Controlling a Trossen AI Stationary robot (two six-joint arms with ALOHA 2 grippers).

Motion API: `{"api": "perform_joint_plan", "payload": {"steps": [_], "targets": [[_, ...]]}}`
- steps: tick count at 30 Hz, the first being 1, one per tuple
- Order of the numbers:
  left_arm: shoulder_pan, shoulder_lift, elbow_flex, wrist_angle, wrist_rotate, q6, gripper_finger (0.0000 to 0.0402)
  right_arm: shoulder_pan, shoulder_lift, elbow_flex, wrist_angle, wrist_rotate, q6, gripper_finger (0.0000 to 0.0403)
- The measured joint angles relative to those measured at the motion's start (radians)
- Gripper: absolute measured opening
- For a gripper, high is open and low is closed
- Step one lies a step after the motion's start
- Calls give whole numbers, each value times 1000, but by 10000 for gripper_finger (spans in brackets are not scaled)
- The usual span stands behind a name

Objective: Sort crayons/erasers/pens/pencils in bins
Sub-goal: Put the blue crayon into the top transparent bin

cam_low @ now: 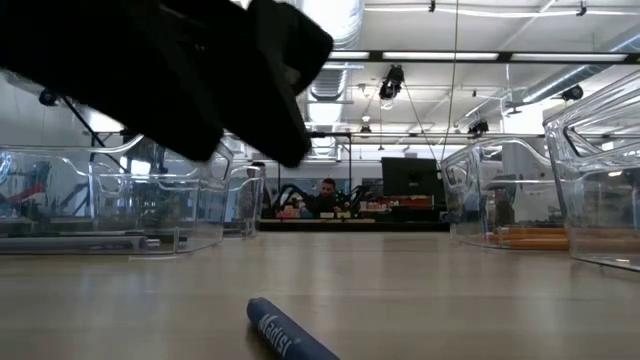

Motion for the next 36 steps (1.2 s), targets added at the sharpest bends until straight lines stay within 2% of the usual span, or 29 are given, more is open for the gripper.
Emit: {"api": "perform_joint_plan", "payload": {"steps": [3, 7, 13, 19, 23, 28, 36], "targets": [[2, 26, 36, -22, 0, 0, 150, 0, -1, 0, -11, -14, 0, 38], [8, 20, 80, -132, 0, 7, 150, 0, -1, 0, -19, -29, 1, 38], [23, -14, 141, -279, -1, 88, 150, 0, -1, 0, -26, -31, 2, 38], [28, -12, 174, -255, 5, 136, 150, 0, -1, -1, -30, -31, 1, 38], [34, 5, 176, -241, 53, 136, 150, 0, -1, -1, -30, -30, 1, 38], [46, 50, 179, -219, 111, 139, 150, 0, -1, -2, -30, -30, 1, 38], [54, 133, 185, -203, 132, 181, 150, 0, -1, -2, -31, -30, 10, 38]]}}
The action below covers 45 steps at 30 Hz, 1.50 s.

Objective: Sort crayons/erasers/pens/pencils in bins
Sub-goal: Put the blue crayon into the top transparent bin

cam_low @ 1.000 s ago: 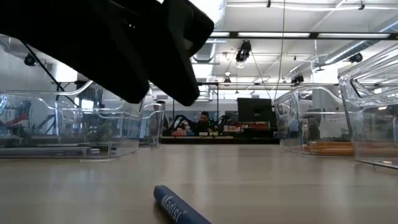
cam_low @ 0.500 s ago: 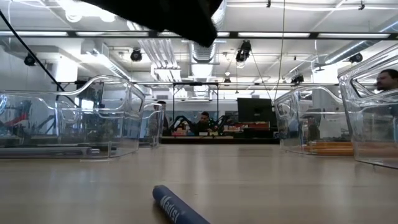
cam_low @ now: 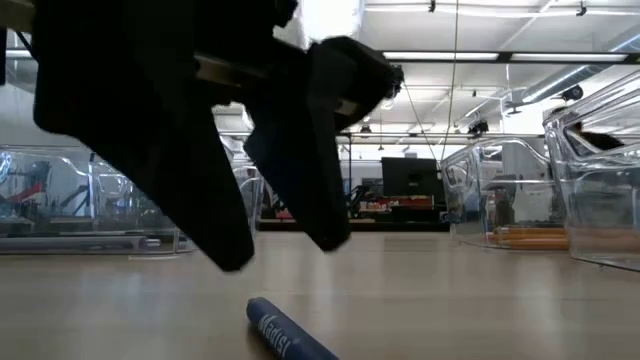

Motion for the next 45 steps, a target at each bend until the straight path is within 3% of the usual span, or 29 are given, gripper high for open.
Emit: {"api": "perform_joint_plan", "payload": {"steps": [8, 17, 25, 35, 45], "targets": [[4, 38, 7, 68, 31, 8, 144, 0, 0, 0, -3, 0, -12, 38], [11, 48, -1, 69, 158, 7, 77, 0, 0, 0, -7, 0, -27, 38], [14, 47, -20, 70, 64, 36, 70, 0, 0, 0, -26, 0, -29, 38], [20, 42, -73, 93, 56, 32, 68, 0, 0, 0, -26, -1, -26, 38], [21, 42, -86, 85, 30, 29, 9, 0, 0, 0, -26, 0, -26, 38]]}}
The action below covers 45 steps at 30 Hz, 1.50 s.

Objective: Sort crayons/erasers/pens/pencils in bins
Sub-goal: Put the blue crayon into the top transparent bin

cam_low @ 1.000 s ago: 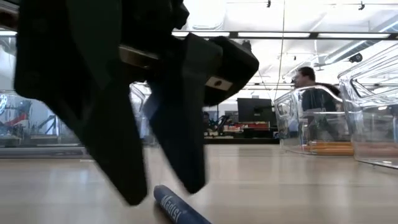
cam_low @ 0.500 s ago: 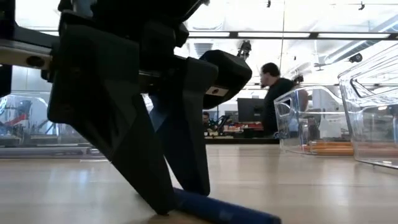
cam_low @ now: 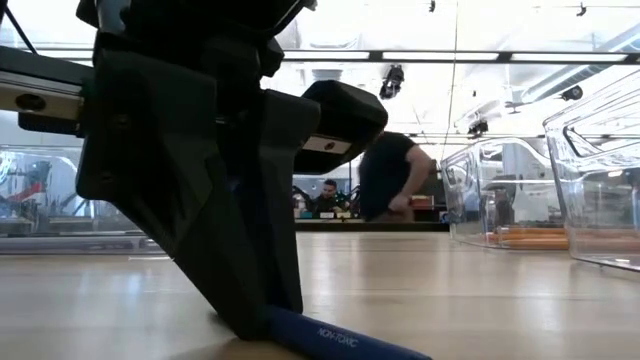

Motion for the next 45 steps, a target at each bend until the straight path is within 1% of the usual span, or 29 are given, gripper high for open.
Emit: {"api": "perform_joint_plan", "payload": {"steps": [5, 9, 14, 20, 23, 27, 31, 33, 37, 41, 45], "targets": [[1, -15, 1, -3, 2, -1, 7, 0, 0, 0, 0, 0, 0, 38], [9, -68, -6, -50, -10, 1, 5, 0, -4, 0, -2, -1, -11, 38], [25, -179, -6, -69, -8, 1, 4, 0, -8, 3, -6, -1, -50, 38], [61, -314, -8, -226, -18, -2, 3, 0, -21, 11, -26, 0, -95, 38], [89, -398, -6, -303, -56, -4, 3, 2, -40, 11, -39, 0, -129, 38], [141, -507, -7, -401, -161, -4, 2, 4, -71, 11, -58, 17, -211, 38], [228, -616, -5, -506, -268, -24, 2, 5, -100, 10, -56, 83, -315, 38], [290, -661, -7, -560, -292, -74, 4, 5, -121, -1, -53, 106, -370, 38], [444, -743, -9, -694, -299, -136, 5, 4, -197, -69, -55, 165, -463, 38], [600, -794, -26, -798, -312, -195, 6, 4, -304, -177, -57, 185, -481, 38], [732, -851, -111, -804, -316, -273, 7, 4, -407, -282, -49, 194, -421, 38]]}}
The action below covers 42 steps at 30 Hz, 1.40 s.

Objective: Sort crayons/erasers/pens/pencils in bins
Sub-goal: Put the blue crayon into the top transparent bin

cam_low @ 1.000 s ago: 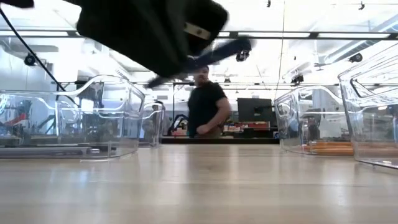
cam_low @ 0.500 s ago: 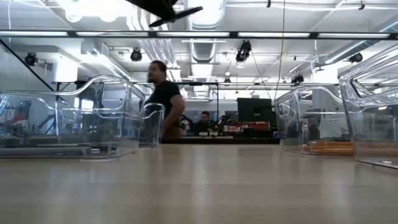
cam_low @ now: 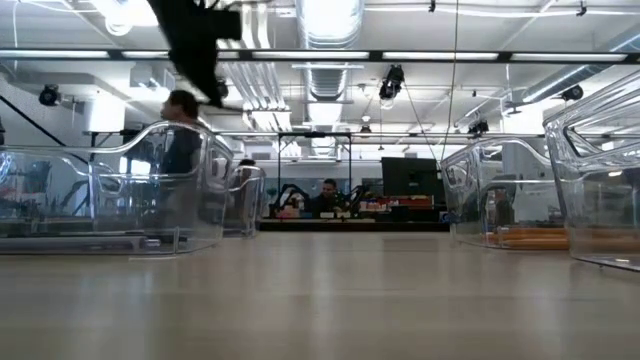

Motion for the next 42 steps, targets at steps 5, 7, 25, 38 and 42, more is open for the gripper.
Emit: {"api": "perform_joint_plan", "payload": {"steps": [5, 7, 25, 38, 42], "targets": [[106, -52, -153, 14, 3, -137, 8, 0, -91, -110, 11, 72, 44, 38], [134, -64, -218, 27, 3, -182, 8, -2, -117, -144, 16, 86, 44, 38], [254, -68, -599, 450, 102, -95, 8, -134, -149, -218, 114, 256, 109, 38], [390, -63, -615, 556, 105, -106, 8, -250, -149, -218, 142, 256, 108, 38], [451, -36, -619, 561, 111, -162, 8, -281, -149, -219, 144, 257, 108, 38]]}}
